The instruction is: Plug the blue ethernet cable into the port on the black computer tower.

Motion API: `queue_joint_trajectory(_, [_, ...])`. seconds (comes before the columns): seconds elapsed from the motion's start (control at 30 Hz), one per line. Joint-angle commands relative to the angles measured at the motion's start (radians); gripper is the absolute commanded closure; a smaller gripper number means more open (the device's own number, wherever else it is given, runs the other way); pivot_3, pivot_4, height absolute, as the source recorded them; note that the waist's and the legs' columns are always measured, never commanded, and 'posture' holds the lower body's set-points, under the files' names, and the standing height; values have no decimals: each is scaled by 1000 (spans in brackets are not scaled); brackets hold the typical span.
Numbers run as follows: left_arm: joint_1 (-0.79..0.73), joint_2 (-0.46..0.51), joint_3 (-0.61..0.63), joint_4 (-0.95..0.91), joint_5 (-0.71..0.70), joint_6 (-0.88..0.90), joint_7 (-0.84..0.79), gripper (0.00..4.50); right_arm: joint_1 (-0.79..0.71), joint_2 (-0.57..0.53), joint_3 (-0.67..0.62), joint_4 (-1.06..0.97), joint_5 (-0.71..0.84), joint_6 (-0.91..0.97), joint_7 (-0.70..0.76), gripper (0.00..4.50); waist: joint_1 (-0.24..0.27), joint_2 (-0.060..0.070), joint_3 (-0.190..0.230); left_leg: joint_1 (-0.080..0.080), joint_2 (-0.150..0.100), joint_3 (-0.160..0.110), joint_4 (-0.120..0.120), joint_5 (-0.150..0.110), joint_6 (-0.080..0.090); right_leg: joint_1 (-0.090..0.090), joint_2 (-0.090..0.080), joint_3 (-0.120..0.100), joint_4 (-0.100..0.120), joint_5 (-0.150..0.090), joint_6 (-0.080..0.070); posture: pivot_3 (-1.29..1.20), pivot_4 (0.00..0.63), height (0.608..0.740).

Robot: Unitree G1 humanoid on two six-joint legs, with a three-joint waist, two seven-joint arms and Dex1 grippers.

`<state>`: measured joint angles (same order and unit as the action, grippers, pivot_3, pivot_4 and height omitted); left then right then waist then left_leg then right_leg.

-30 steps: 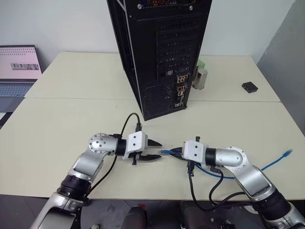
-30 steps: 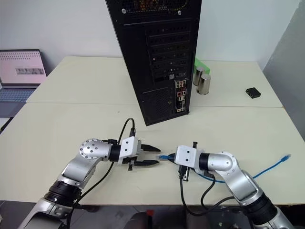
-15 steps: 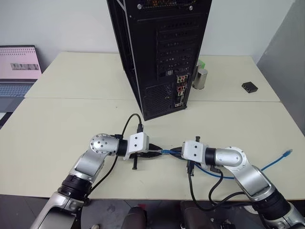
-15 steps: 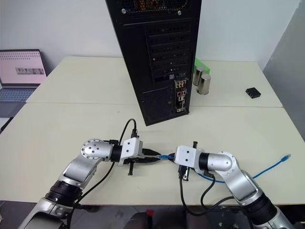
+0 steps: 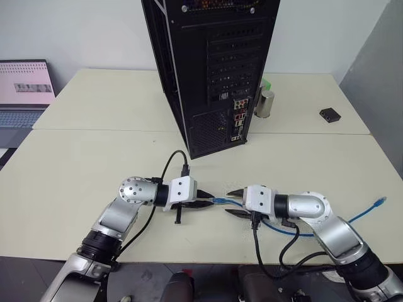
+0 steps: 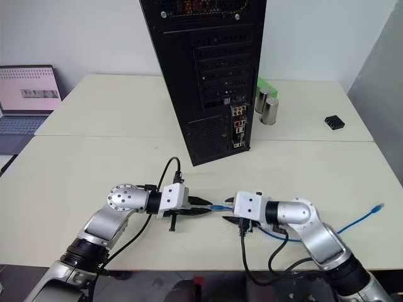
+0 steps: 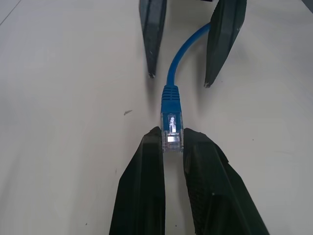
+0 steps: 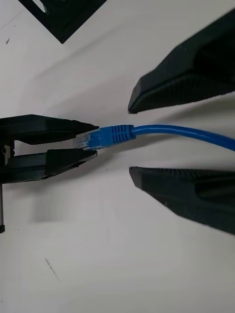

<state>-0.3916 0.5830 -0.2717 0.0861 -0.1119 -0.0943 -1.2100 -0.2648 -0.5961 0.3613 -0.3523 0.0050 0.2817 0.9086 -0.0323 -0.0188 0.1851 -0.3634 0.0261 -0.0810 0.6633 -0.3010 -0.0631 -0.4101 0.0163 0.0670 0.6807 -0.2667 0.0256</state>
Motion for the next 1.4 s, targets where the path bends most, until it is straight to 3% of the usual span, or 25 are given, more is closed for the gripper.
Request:
queue_joint_trajectory(0.03, [4,-25,17,-5,-1,-135,28,4210,0,-23,-115,-92,103,110,9,1671,0,0,0,0,0,0,0,0,0,0,0,0,0,0,0,0,150,740])
queue_joint_trajectory(0.1, [4,-35,23,6,14,-209,53,4210,12,-20,-165,-130,189,212,11,1387,2,0,0,0,0,0,0,0,0,0,0,0,0,0,0,0,150,740])
queue_joint_trajectory(0.3, [-48,-47,21,141,174,-600,205,4210,7,-6,-254,-210,361,440,-27,1387,1,0,0,0,0,-1,0,0,0,0,0,0,0,0,0,0,150,740])
queue_joint_trajectory(0.53, [-102,-48,15,258,322,-942,381,4210,-22,43,-302,-229,509,577,-80,1387,2,0,0,0,0,0,0,0,0,0,0,0,0,0,0,0,150,740])
queue_joint_trajectory(0.73, [-122,-49,23,302,408,-1054,513,4210,-44,75,-307,-192,558,611,-122,1387,2,0,0,0,0,0,0,0,0,0,-1,0,0,0,0,0,150,740])
queue_joint_trajectory(1.13, [-150,-24,8,356,513,-1092,668,4210,-64,108,-315,-136,645,668,-168,1387,1,0,0,0,0,-1,0,0,0,0,-1,-1,0,0,0,0,150,740])
queue_joint_trajectory(1.4, [-157,-16,-5,360,541,-1097,716,4210,-73,108,-321,-129,679,677,-192,3288,1,0,0,0,0,-1,0,0,0,0,-1,-1,0,0,0,0,150,740])
